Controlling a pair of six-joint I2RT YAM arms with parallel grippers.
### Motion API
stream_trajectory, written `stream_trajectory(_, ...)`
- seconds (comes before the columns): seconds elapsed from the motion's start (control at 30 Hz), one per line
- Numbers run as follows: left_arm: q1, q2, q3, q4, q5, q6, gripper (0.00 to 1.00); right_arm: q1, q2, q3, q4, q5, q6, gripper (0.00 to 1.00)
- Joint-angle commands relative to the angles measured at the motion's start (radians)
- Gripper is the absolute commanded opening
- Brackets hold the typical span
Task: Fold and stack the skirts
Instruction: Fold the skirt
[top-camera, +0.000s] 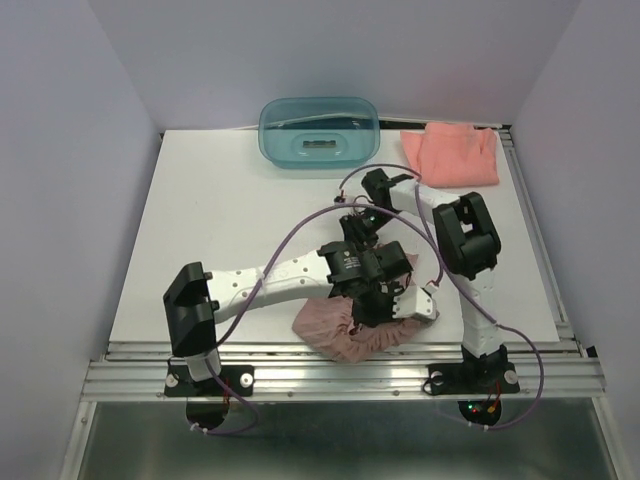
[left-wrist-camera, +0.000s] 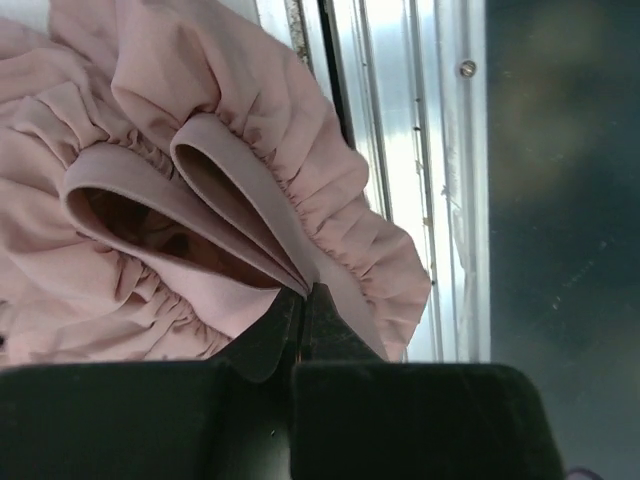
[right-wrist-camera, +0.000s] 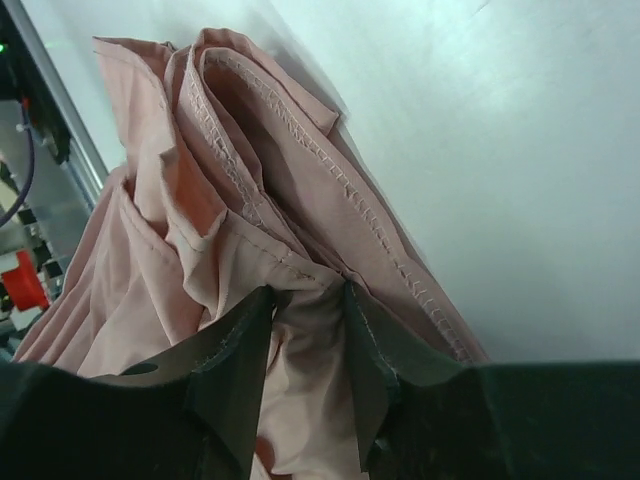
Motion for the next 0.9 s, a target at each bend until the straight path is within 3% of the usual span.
stream_trajectory(0.0,0.077,0.015,0.134,-0.133,0.093,0.067,0.00,0.012,-0.063,-0.110,-0.003,0.002,-0.124,0.41)
stream_trajectory(0.17,0.157,0.049,0.223,-0.166,0.042,0.124,0.00,0.042,-0.104,-0.202,-0.007,-0.045,-0.163,0.39)
stream_trajectory(0.43,0.216,0.061,0.163,-0.062,-0.073,0.196,0.00,0.081,-0.169,-0.272,-0.015,-0.110,-0.158,0.38)
stream_trajectory(0.67,0.223,0.074,0.111,0.038,-0.136,0.222,0.00,0.081,-0.172,-0.205,-0.053,-0.099,-0.114,0.40)
stream_trajectory(0.77,0.223,0.055,0.094,0.043,-0.137,0.228,0.00,0.065,-0.162,-0.102,-0.056,0.017,-0.072,0.48)
stream_trajectory(0.87,0.222,0.040,0.092,0.037,-0.131,0.233,0.00,0.003,-0.130,0.048,-0.070,0.039,-0.010,0.51)
